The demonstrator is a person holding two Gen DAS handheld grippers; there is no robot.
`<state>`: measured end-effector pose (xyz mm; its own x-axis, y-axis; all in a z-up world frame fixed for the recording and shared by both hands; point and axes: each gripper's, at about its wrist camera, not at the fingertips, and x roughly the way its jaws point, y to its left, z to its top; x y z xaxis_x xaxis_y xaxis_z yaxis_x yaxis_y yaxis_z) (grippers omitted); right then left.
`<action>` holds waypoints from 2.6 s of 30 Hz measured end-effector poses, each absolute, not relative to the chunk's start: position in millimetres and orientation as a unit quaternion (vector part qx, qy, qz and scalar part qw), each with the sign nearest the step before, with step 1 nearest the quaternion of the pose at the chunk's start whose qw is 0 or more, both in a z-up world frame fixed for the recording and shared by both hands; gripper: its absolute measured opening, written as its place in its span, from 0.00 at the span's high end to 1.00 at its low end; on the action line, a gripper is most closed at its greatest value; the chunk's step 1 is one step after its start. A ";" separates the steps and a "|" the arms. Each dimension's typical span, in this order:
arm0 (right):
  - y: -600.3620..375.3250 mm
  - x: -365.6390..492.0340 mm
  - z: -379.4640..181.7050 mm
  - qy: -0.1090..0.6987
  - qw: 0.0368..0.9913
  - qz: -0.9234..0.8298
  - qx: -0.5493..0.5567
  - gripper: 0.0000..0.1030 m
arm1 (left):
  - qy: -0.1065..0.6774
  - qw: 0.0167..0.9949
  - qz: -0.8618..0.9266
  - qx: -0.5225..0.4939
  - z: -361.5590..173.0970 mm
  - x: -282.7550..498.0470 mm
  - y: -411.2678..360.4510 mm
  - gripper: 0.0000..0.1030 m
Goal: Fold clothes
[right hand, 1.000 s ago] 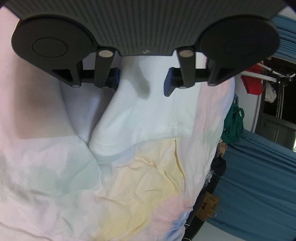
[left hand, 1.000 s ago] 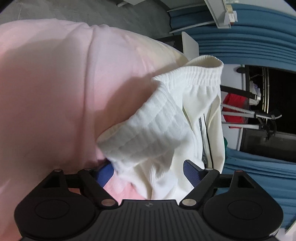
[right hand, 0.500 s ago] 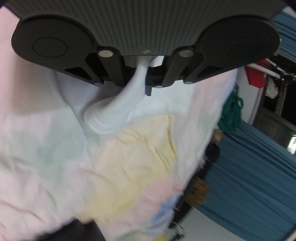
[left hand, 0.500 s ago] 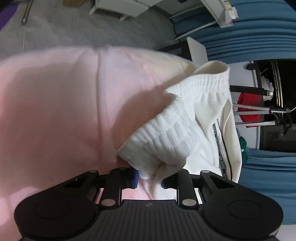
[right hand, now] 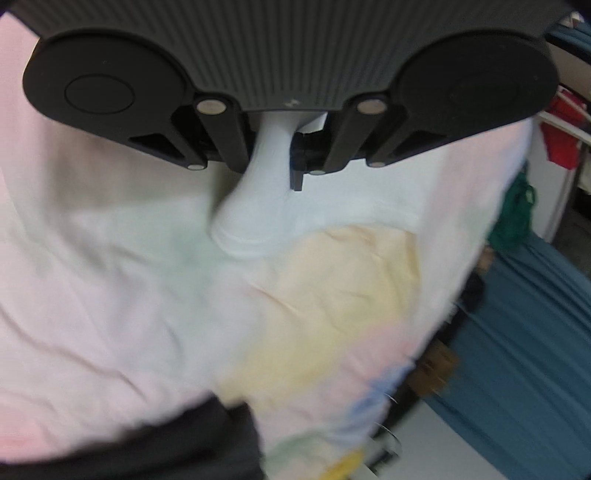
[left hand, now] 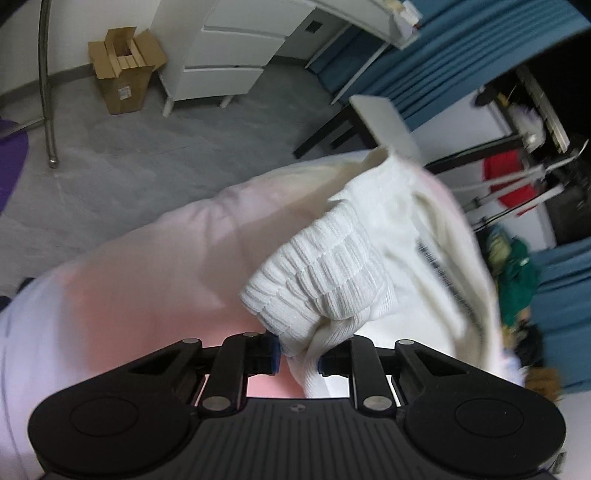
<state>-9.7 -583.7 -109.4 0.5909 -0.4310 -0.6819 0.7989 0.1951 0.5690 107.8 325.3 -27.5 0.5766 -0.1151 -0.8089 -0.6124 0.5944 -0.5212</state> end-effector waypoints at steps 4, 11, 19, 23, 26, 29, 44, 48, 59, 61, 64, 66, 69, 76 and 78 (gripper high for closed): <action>-584.5 -4.9 -117.5 0.214 0.750 -0.408 0.474 0.95 | 0.446 0.775 0.162 -0.418 -44.8 95.3 333.1 0.80; -571.7 5.4 -94.3 0.236 0.778 -0.405 0.419 0.89 | 0.455 0.832 0.136 -0.288 -24.5 96.2 302.1 0.61; -533.5 6.0 -36.4 0.182 0.838 -0.396 0.329 0.38 | 0.420 0.888 0.125 -0.139 6.8 72.7 247.4 0.20; -490.3 12.3 -4.1 0.152 0.886 -0.347 0.268 0.38 | 0.390 0.909 0.108 -0.104 18.7 80.9 205.3 0.19; -458.2 19.6 13.6 0.140 0.918 -0.292 0.230 0.38 | 0.370 0.921 0.078 -0.089 30.8 86.8 166.0 0.18; -433.5 25.0 22.4 0.136 0.938 -0.241 0.208 0.38 | 0.353 0.932 0.044 -0.064 38.5 98.1 121.3 0.18; -404.7 120.7 -45.0 0.293 0.861 -0.009 0.416 0.41 | 0.357 0.932 -0.027 -0.056 -37.8 155.6 42.0 0.17; -389.7 167.6 -76.6 0.337 0.802 0.015 0.492 0.43 | 0.368 0.927 -0.027 -0.063 -53.6 161.5 47.1 0.17; -355.0 234.3 -94.3 0.395 0.776 -0.005 0.492 0.39 | 0.380 0.923 -0.018 -0.054 -71.4 180.3 48.6 0.17; -351.8 227.5 -83.5 0.389 0.788 0.016 0.477 0.42 | 0.388 0.919 -0.020 -0.065 -74.5 183.3 51.1 0.17; -349.4 221.0 -77.6 0.376 0.778 0.046 0.502 0.42 | 0.389 0.918 -0.022 -0.075 -75.3 183.1 54.2 0.17; -348.7 225.8 -79.9 0.372 0.769 0.057 0.517 0.42 | 0.389 0.917 -0.022 -0.080 -75.3 181.9 55.8 0.17; -348.7 246.7 -92.9 0.388 0.751 0.035 0.534 0.41 | 0.389 0.917 -0.022 -0.086 -75.9 178.3 57.7 0.17; -341.4 285.3 -96.4 0.399 0.762 -0.012 0.510 0.63 | 0.384 0.918 -0.014 -0.096 -77.7 170.8 58.6 0.17; -341.5 289.6 -90.2 0.384 0.782 -0.016 0.491 0.94 | 0.381 0.919 -0.013 -0.099 -77.5 171.5 58.5 0.17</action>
